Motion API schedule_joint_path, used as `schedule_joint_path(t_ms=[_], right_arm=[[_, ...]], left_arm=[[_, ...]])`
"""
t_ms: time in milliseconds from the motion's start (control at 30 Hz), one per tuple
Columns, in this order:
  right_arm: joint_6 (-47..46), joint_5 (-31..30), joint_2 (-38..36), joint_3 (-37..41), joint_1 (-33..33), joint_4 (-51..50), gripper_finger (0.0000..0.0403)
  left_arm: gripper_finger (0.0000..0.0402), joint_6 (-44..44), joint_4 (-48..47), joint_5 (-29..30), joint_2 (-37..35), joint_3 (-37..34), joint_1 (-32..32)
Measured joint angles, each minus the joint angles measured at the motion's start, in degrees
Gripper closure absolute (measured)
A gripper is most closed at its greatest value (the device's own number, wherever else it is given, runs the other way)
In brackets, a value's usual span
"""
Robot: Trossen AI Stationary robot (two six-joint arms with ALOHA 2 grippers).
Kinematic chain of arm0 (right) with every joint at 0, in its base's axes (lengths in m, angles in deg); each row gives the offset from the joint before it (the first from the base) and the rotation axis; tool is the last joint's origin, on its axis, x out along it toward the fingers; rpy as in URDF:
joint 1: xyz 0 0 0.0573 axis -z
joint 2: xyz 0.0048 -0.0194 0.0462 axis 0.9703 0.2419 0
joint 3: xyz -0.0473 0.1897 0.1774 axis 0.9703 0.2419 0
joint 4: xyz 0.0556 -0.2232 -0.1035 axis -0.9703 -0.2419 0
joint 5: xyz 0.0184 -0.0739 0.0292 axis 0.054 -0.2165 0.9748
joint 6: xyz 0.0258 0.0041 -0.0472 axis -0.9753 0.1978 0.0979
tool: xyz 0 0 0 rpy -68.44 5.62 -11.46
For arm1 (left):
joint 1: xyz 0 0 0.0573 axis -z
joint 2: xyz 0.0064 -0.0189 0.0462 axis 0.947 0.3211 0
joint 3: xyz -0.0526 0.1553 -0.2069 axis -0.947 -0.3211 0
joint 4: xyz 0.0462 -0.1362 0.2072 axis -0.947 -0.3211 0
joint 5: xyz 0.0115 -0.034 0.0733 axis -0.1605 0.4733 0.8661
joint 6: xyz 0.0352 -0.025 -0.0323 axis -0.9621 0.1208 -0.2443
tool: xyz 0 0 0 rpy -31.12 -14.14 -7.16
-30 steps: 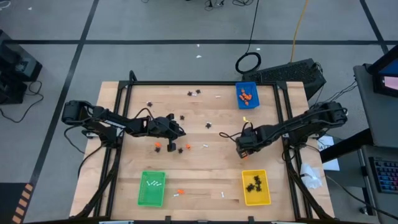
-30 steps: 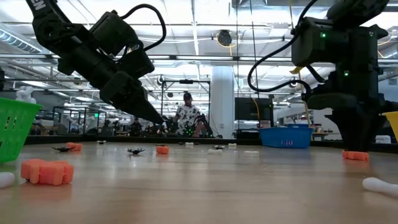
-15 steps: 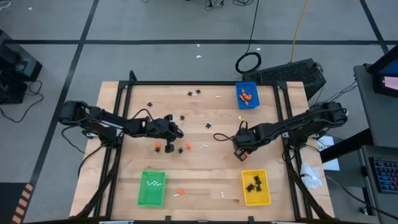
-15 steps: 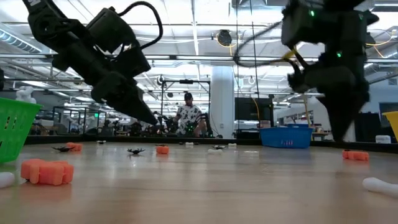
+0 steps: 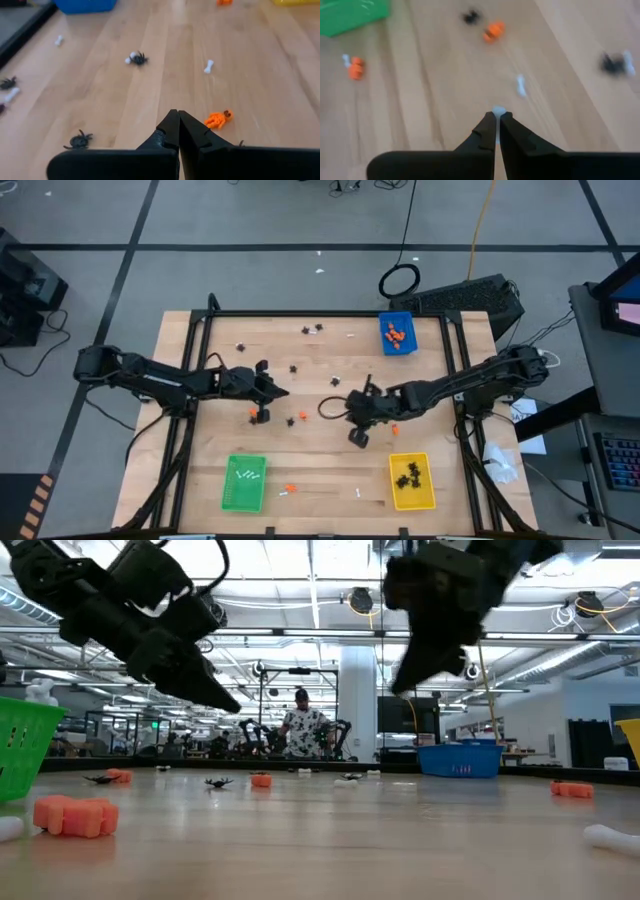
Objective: Sort Halloween decoration
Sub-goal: Put the white bone toy into the green bin
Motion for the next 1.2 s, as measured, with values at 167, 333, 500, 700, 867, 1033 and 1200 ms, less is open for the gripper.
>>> schedule_joint_path(t_ms=[167, 333, 500, 700, 867, 1033, 1200], right_arm=[[7.92, 0.28, 8.49, -8.34, -0.1, 2.53, 0.0399], [14.33, 0.37, 19.18, -19.76, -0.29, 3.9, 0.0399], [20.57, 1.32, 28.87, -30.3, -0.29, 8.66, 0.04], [25.07, 6.44, 38.08, -42.32, -0.41, 11.58, 0.0401], [26.92, 10.09, 44.58, -49.75, -1.18, 13.0, 0.0401], [27.37, 12.55, 49.24, -54.92, -1.79, 13.37, 0.0401], [26.94, 14.09, 50.43, -56.19, -1.87, 13.76, 0.0401]], left_arm=[[0.0402, -0.03, 2.25, -0.04, -2.89, -2.44, -0.9], [0.0402, 0.51, 3.09, -0.13, -4.47, -4.91, -2.51], [0.0402, 0.94, 2.76, -0.13, -5.33, -5.73, -3.13], [0.0402, 1.75, 2.58, 0.16, -5.35, -5.73, -3.13], [0.0402, 2.06, 2.52, 0.49, -5.35, -5.7, -3.19], [0.0402, 2.14, 2.17, 0.67, -5.33, -5.68, -3.22], [0.0402, 2.25, 2.26, 0.9, -5.33, -5.69, -3.23]])
